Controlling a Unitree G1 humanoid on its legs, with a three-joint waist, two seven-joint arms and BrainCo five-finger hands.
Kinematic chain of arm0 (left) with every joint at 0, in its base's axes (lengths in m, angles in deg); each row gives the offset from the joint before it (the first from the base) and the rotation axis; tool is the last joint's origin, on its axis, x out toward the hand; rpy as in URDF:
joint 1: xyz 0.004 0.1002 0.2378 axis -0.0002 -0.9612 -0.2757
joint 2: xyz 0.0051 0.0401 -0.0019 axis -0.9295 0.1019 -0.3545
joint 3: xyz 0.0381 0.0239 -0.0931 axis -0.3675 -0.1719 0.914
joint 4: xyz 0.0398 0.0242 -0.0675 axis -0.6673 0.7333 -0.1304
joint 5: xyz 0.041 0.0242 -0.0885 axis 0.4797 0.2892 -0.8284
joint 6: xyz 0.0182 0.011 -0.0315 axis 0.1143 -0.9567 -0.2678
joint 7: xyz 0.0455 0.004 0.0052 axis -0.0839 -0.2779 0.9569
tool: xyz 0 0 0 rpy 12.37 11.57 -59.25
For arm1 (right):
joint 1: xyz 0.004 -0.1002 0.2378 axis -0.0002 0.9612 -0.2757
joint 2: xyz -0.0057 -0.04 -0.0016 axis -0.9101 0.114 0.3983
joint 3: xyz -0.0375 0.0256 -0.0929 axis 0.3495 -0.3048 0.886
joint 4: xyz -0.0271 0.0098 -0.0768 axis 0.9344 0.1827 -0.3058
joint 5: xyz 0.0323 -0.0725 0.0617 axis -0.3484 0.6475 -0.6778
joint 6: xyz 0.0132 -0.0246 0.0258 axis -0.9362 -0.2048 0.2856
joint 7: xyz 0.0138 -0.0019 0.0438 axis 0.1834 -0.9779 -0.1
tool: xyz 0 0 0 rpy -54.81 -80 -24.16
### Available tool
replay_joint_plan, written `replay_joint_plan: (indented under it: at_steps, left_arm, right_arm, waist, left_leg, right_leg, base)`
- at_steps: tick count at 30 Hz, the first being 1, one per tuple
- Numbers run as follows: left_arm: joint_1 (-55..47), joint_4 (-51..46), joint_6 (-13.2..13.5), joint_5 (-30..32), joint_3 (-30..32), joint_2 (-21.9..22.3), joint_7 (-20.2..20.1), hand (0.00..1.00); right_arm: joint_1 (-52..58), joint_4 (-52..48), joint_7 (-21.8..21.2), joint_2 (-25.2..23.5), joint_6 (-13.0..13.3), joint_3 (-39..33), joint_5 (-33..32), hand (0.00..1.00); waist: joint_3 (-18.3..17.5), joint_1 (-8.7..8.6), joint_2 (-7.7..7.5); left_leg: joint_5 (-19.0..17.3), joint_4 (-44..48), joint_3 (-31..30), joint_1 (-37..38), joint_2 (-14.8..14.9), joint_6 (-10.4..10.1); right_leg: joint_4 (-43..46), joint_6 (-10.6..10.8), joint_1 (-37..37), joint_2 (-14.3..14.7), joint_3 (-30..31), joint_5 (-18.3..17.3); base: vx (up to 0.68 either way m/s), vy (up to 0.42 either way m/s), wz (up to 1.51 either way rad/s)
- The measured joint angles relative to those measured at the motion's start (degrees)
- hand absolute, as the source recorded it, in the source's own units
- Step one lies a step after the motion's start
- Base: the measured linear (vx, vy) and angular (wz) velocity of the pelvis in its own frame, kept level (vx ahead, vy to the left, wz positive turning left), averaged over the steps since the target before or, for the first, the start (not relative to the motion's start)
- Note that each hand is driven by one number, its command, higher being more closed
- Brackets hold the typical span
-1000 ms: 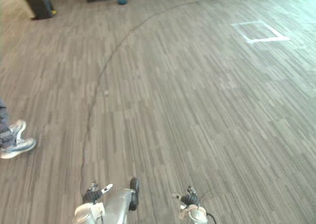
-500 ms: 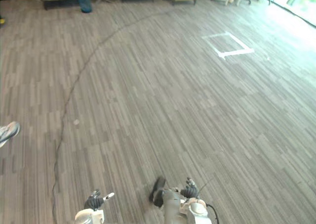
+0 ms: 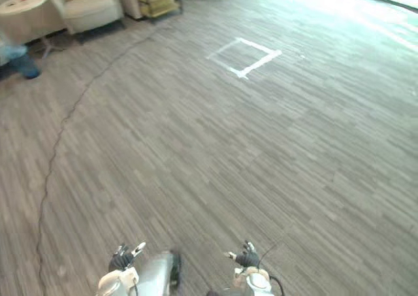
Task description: Pick up cushions and gather them together orderly.
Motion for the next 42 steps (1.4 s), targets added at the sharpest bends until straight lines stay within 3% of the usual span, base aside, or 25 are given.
replay_joint_plan:
  at_steps: [3,5,6,8,9,13,15,17,18,19,20,21,22,23,25,27,30,33,34,36,38,39,40,41,42]
  left_arm:
    - [-0.32,-0.33,0.05,-0.38,0.55,-0.78,-0.19,0.00]
    - [0.05,0.36,-0.02,0.32,0.71,-2.34,-0.16,0.00]
    - [1.20,1.77,-0.30,0.44,-0.05,-3.46,-0.06,0.00]
    - [2.12,3.27,-1.04,1.43,-0.89,-3.99,0.03,0.00]
    - [2.17,3.69,-1.04,1.63,-2.04,-3.95,0.10,0.00]
    - [3.97,5.92,-1.04,2.57,-5.07,-4.18,-0.08,0.00]
    - [4.62,7.21,-1.15,2.91,-7.22,-3.89,-0.19,0.00]
    - [4.58,7.69,-1.17,3.74,-7.63,-3.97,-0.18,0.00]
    - [4.46,8.15,-1.22,4.75,-7.51,-3.60,-0.22,0.00]
    - [4.45,8.22,-1.24,5.00,-7.43,-3.34,-0.26,0.00]
    - [4.64,8.47,-1.21,5.82,-6.88,-2.24,-0.29,0.00]
    - [5.29,8.65,-1.25,6.33,-6.13,-1.51,-0.29,0.00]
    - [5.31,8.64,-1.25,6.49,-5.80,-1.40,-0.31,0.00]
    - [5.24,7.94,-1.22,6.63,-3.69,-0.62,-0.68,0.00]
    - [5.10,6.08,-1.13,6.64,-2.56,-1.64,-0.92,0.00]
    - [4.15,4.26,-0.72,6.54,-2.98,-3.28,-1.22,0.00]
    - [3.75,3.40,-0.04,6.52,-2.97,-2.71,-1.15,0.00]
    - [2.76,3.45,0.48,5.58,-3.12,-1.60,-0.35,0.00]
    - [2.79,3.43,0.55,4.77,-3.11,-1.49,-0.20,0.00]
    - [2.46,3.47,0.48,5.05,-3.69,-3.34,-0.21,0.00]
    - [2.29,3.72,0.38,5.40,-4.44,-4.96,-0.23,0.00]
    - [3.11,4.51,0.11,5.42,-5.23,-5.91,-0.14,0.00]
    - [3.58,5.17,-0.03,5.43,-5.54,-6.16,-0.11,0.00]
    - [4.04,6.60,-0.35,5.83,-6.08,-6.34,-0.03,0.00]
    - [3.84,7.27,-0.63,6.09,-7.32,-6.11,0.14,0.00]
  right_arm:
    - [2.17,-0.04,0.04,-0.66,0.00,0.06,0.17,0.00]
    - [2.47,-0.15,-0.41,-1.75,0.03,0.19,0.47,0.00]
    - [2.48,-0.78,-0.50,-1.53,0.47,-0.27,0.48,0.00]
    - [2.52,-2.19,-0.55,-1.52,0.98,-0.64,0.54,0.00]
    - [2.85,-3.14,-0.70,-1.47,1.39,-0.52,0.66,0.00]
    - [1.27,-2.73,-1.04,-0.20,1.99,-0.05,0.65,0.00]
    - [-1.17,-0.92,-1.12,1.65,1.92,-0.06,0.66,0.00]
    - [-1.60,-0.13,-1.10,2.42,1.80,-0.07,0.67,0.00]
    - [-1.19,0.05,-1.08,3.03,1.58,-0.32,0.69,0.00]
    - [-1.15,0.18,-1.07,3.07,1.46,-0.58,0.69,0.00]
    - [-1.17,0.21,-1.18,4.15,1.39,-1.87,0.71,0.00]
    - [-1.23,0.11,-1.12,4.44,1.29,-2.29,0.68,0.00]
    - [-1.24,0.07,-1.12,4.59,1.21,-2.26,0.68,0.00]
    - [-1.35,-0.04,-0.97,4.74,0.93,-2.24,0.66,0.00]
    - [-1.53,0.42,-0.95,3.08,0.46,-1.84,0.48,0.00]
    - [-1.97,2.09,-1.02,1.82,0.51,-0.96,0.49,0.00]
    - [-2.47,2.19,-0.96,1.37,0.41,-0.98,0.50,0.00]
    - [-1.42,3.27,-0.44,2.68,0.42,0.27,0.61,0.00]
    - [-1.57,4.16,-0.37,2.53,0.31,0.37,0.61,0.00]
    - [-0.78,4.32,-0.37,1.15,0.32,0.69,0.70,0.00]
    - [-0.03,3.68,-0.45,-0.08,0.58,1.09,2.20,0.00]
    - [-0.29,3.53,-0.48,-0.27,0.77,1.07,2.90,0.00]
    - [-0.43,3.53,-0.55,-0.23,0.77,1.10,2.89,0.00]
    - [-0.53,3.01,-0.67,-0.06,1.20,1.10,2.89,0.00]
    - [-0.13,1.66,-0.66,0.56,1.46,1.93,2.90,0.00]
  waist:
    - [-2.31,1.27,-2.27]
    - [-3.37,1.48,-5.01]
    - [-2.72,0.92,-5.63]
    - [-2.22,-0.69,-5.31]
    - [-1.96,-0.95,-4.48]
    - [-1.80,-2.48,-4.10]
    - [-1.21,-4.08,-2.97]
    - [-1.18,-4.54,-3.08]
    - [-1.34,-5.04,-2.42]
    - [-1.63,-5.11,-1.88]
    - [-2.12,-5.13,0.31]
    - [-1.33,-5.16,1.56]
    - [-1.05,-5.12,1.97]
    - [-0.19,-4.74,2.99]
    - [1.25,-3.71,0.96]
    - [1.11,-2.93,-1.65]
    - [1.39,-1.30,-0.95]
    - [0.44,-0.24,1.34]
    - [0.03,0.17,1.37]
    - [-1.91,0.01,-1.76]
    - [-2.87,-0.59,-4.69]
    - [-2.17,-0.89,-5.74]
    - [-1.78,-0.88,-5.98]
    - [-0.91,-1.02,-5.44]
    - [-1.03,-1.50,-4.22]
  left_leg:
    - [6.85,6.48,2.76,-0.22,-0.11,2.51]
    - [1.02,8.94,6.45,2.54,-0.85,3.65]
    - [-1.89,8.87,7.66,7.02,-1.65,4.09]
    - [-5.48,7.81,8.01,13.46,-2.43,4.69]
    - [-8.22,5.25,8.79,19.44,-2.29,5.28]
    - [-9.23,-3.69,10.75,30.12,-1.69,4.15]
    - [-9.55,-9.30,12.62,35.96,-1.28,1.45]
    - [-10.61,-9.59,12.66,39.34,-1.35,-0.97]
    - [-11.69,-7.12,10.93,41.61,-0.61,-2.73]
    - [-11.69,-5.55,10.39,41.72,0.16,-2.73]
    - [-10.58,5.16,8.57,38.47,3.37,-3.71]
    - [-2.82,21.69,6.09,31.87,6.04,-3.61]
    - [2.30,26.99,5.43,29.42,7.06,-3.96]
    - [1.70,41.00,5.54,23.64,10.29,-3.73]
    - [-3.53,49.26,6.80,18.53,10.47,-1.93]
    - [-7.28,41.48,8.75,11.60,7.58,0.16]
    - [-6.75,20.89,6.53,2.33,2.62,1.45]
    - [1.17,-3.22,4.28,-0.33,1.23,-0.90]
    - [6.99,-1.95,4.09,-0.35,1.26,0.39]
    - [11.49,-0.89,5.30,0.24,-0.59,3.04]
    - [9.55,-1.56,6.87,3.20,-3.47,6.18]
    - [6.55,-1.64,7.36,7.54,-5.11,6.54]
    - [5.19,-1.82,7.49,9.44,-5.57,6.31]
    - [2.46,-2.36,7.54,15.23,-6.32,6.49]
    - [0.16,-4.26,7.94,21.03,-6.17,6.72]
  right_leg:
    - [4.98,3.12,0.44,-3.05,2.73,-3.41]
    - [26.57,7.63,-8.87,-5.71,1.78,-2.25]
    - [43.33,13.67,-15.48,-7.91,0.43,3.26]
    - [53.85,12.53,-19.69,-10.97,-5.12,3.02]
    - [55.23,9.96,-23.22,-12.69,-10.25,1.54]
    - [41.39,5.91,-34.10,-13.38,-22.83,-0.58]
    - [19.11,4.35,-37.65,-10.10,-29.82,7.28]
    - [10.17,2.62,-38.91,-6.98,-29.69,12.55]
    - [10.91,-3.76,-38.94,-4.67,-26.17,19.56]
    - [12.36,-4.81,-39.04,-4.24,-25.80,20.71]
    - [16.25,-5.83,-38.56,-2.97,-26.42,16.88]
    - [16.41,-5.18,-35.57,-1.45,-25.89,13.53]
    - [15.67,-5.06,-33.89,-0.77,-25.67,12.84]
    - [13.02,-5.09,-28.26,1.58,-23.97,11.52]
    - [8.61,-5.18,-17.58,2.39,-20.31,9.76]
    - [3.30,-4.55,-9.37,1.31,-14.92,9.39]
    - [-0.93,-0.83,-3.03,-1.11,-8.82,6.05]
    - [-3.56,1.60,2.91,-1.70,-3.40,1.45]
    - [-3.62,1.85,4.56,-2.14,-1.78,-0.04]
    - [1.50,1.80,3.08,-4.97,-0.45,-0.49]
    - [17.40,3.90,-3.15,-7.72,0.88,0.82]
    - [32.52,12.01,-8.24,-9.32,1.78,5.87]
    - [38.33,14.77,-10.15,-9.85,1.91,7.50]
    - [50.07,14.33,-14.06,-11.42,-0.12,7.51]
    - [55.34,10.62,-18.46,-12.77,-4.57,5.47]
  base:
    - [0.65,0.320,-1.00]
    - [0.89,0.390,-0.90]
    - [0.80,0.391,-0.43]
    - [0.65,0.270,-0.18]
    - [0.60,0.174,-0.25]
    - [0.55,0.090,-0.08]
    - [0.67,0.042,-0.11]
    - [0.88,-0.029,-0.14]
    - [0.85,-0.069,-0.08]
    - [1.04,-0.132,-0.09]
    - [0.84,-0.125,-0.17]
    - [0.99,-0.151,-0.21]
    - [0.64,-0.092,-0.27]
    - [0.76,-0.068,-0.52]
    - [0.80,-0.065,-0.62]
    - [0.63,-0.043,-0.98]
    - [0.67,0.127,-1.23]
    - [0.63,0.298,-0.88]
    - [0.74,0.383,-0.86]
    - [0.64,0.311,-0.47]
    - [0.76,0.371,-0.27]
    - [0.66,0.313,-0.13]
    - [0.60,0.278,-0.06]
    - [0.56,0.243,-0.14]
    - [0.54,0.231,-0.14]
